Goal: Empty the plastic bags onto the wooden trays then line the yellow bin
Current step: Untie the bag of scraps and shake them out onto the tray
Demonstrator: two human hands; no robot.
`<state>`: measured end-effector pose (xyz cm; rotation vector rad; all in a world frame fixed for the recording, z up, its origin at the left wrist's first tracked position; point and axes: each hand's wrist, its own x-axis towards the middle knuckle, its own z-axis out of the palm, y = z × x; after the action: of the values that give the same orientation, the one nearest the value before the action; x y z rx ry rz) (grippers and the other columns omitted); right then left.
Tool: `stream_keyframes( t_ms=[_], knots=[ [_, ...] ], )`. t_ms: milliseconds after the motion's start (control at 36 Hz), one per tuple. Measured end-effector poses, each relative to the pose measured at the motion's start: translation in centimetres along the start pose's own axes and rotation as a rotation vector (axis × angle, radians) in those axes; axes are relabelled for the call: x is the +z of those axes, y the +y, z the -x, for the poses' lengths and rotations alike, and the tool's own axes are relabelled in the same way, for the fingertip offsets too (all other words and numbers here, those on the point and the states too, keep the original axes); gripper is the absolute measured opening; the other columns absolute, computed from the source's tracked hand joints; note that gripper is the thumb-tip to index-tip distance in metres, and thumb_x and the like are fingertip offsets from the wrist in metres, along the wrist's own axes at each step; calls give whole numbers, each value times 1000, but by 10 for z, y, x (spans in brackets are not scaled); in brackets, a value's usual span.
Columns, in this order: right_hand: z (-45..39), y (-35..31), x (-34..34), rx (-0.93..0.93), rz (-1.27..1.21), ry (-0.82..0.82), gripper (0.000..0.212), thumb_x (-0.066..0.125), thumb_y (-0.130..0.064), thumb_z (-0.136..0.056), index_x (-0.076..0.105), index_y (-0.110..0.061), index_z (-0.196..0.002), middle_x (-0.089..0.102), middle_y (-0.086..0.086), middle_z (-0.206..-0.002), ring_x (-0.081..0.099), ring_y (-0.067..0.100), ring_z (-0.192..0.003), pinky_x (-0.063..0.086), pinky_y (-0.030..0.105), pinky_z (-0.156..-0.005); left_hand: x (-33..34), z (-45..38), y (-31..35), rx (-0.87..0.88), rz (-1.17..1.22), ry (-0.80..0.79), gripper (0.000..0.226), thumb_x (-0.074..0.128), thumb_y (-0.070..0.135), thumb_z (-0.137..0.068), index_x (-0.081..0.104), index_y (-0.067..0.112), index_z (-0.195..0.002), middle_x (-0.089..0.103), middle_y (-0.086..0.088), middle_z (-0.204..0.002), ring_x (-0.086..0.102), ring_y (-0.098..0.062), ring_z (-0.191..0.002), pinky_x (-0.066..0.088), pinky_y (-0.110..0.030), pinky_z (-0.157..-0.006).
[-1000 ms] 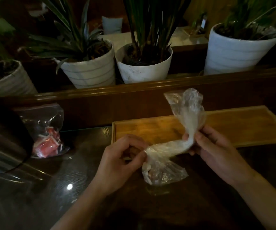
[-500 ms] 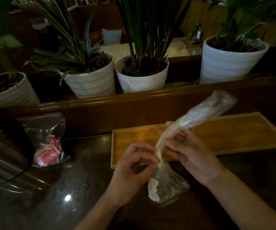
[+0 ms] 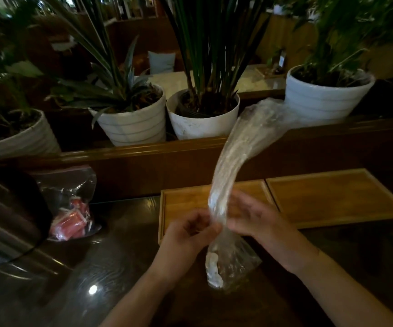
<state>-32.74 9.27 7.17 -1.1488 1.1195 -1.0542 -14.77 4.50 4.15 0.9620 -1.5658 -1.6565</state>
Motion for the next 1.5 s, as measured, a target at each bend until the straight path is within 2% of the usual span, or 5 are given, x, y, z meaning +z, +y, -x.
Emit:
stream_keyframes(
  t_ms=[250, 556, 750, 1278, 1500],
  knots=[
    [5, 14, 2, 106, 442, 54, 27, 71, -24, -86, 65, -40, -107, 72, -24, -98, 65, -10, -91, 46, 3, -70, -2, -4, -4, 68, -112, 49, 24, 64, 14, -86, 71, 16, -108, 76, 3, -99, 73, -14, -91, 59, -29, -77],
    [11, 24, -12, 52, 411, 227, 18, 61, -13, -92, 72, -27, -96, 74, -18, -94, 68, -4, -89, 49, 18, -78, -18, 1, -4, -79, 7, 29, 27, 59, 25, -86, 71, 9, -104, 75, -2, -97, 72, -14, -89, 58, -24, -76],
    [14, 23, -28, 61, 162, 306, 12, 59, -8, -91, 70, -13, -91, 73, -12, -76, 63, -1, -65, 45, 17, -62, -34, -1, -6, -97, 138, 68, 19, 60, 25, -92, 67, 7, -89, 66, -16, -96, 63, -32, -94, 46, -46, -93],
    [21, 29, -51, -20, 136, 424, 23, 67, -42, -80, 71, -28, -98, 71, 8, -96, 65, 35, -95, 51, 50, -87, -45, -1, -4, -101, 237, -34, 72, 88, 13, -59, 57, 14, -124, 70, -22, -112, 68, -40, -102, 58, -49, -82],
    [31, 38, -61, -22, 329, 531, 26, 54, -16, -94, 66, -38, -99, 73, -13, -91, 68, 8, -87, 54, 36, -78, -45, 6, -14, -93, 350, 257, 38, 92, 26, -53, 65, 11, -75, 70, -12, -91, 65, -34, -89, 53, -50, -85]
  ],
)
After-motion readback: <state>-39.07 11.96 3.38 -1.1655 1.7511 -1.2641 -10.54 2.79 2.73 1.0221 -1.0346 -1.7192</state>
